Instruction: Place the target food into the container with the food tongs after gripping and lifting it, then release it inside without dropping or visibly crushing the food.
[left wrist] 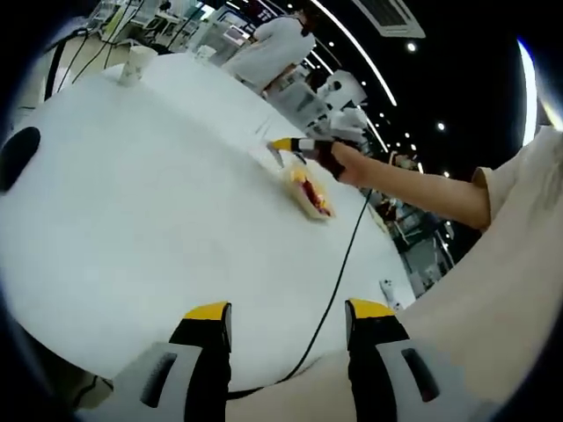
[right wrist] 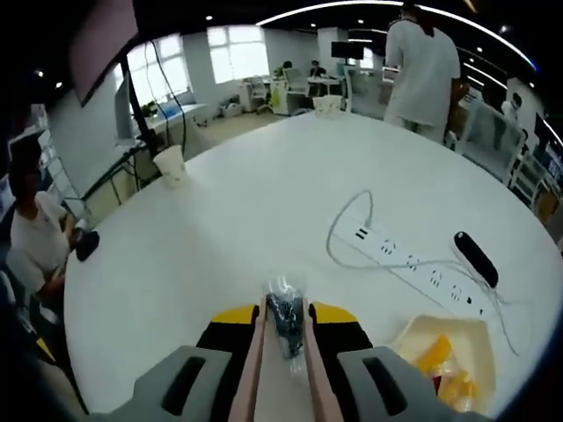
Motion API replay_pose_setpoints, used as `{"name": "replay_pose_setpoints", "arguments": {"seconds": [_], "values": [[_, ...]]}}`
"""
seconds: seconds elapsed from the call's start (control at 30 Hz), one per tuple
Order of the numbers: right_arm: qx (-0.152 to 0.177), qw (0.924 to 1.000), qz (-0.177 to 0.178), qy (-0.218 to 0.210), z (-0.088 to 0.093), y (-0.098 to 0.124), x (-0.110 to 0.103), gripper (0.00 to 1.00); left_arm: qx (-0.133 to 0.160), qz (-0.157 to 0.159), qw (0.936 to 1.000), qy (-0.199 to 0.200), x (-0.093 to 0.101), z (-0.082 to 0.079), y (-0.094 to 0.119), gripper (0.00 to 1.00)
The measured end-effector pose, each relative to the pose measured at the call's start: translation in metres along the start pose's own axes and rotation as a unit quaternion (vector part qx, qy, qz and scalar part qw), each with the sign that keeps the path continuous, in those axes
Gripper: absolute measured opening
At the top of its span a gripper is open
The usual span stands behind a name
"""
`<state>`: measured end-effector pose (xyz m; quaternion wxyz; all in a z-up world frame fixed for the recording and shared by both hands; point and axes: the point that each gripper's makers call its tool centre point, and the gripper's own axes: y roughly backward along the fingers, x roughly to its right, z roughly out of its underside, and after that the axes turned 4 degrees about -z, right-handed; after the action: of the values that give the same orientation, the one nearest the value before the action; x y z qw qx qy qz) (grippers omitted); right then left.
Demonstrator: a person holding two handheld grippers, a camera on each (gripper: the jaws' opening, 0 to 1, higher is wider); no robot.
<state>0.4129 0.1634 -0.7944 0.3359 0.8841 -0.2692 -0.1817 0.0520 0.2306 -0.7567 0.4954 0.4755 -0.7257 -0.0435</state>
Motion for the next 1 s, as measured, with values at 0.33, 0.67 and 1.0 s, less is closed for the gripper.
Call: {"name": "replay_pose_setpoints", "arguments": {"seconds": [0.33, 0.67, 1.0], "values": [[0.024, 0.9997, 0.006, -0.004, -0.007, 0.017, 0.003, 0.21, 0.010, 0.002, 0.9997, -0.021, 0.008, -0.003, 0.005, 0.52], [0.041, 0.9991, 0.010, -0.005, -0.013, 0.034, 0.000, 0.21, 0.018, 0.004, 0.9992, -0.035, 0.013, -0.005, 0.007, 0.52], [0.071, 0.9972, 0.013, -0.018, -0.028, 0.052, 0.002, 0.21, 0.014, 0.004, 0.9988, -0.046, 0.023, 0.002, 0.014, 0.52]]}}
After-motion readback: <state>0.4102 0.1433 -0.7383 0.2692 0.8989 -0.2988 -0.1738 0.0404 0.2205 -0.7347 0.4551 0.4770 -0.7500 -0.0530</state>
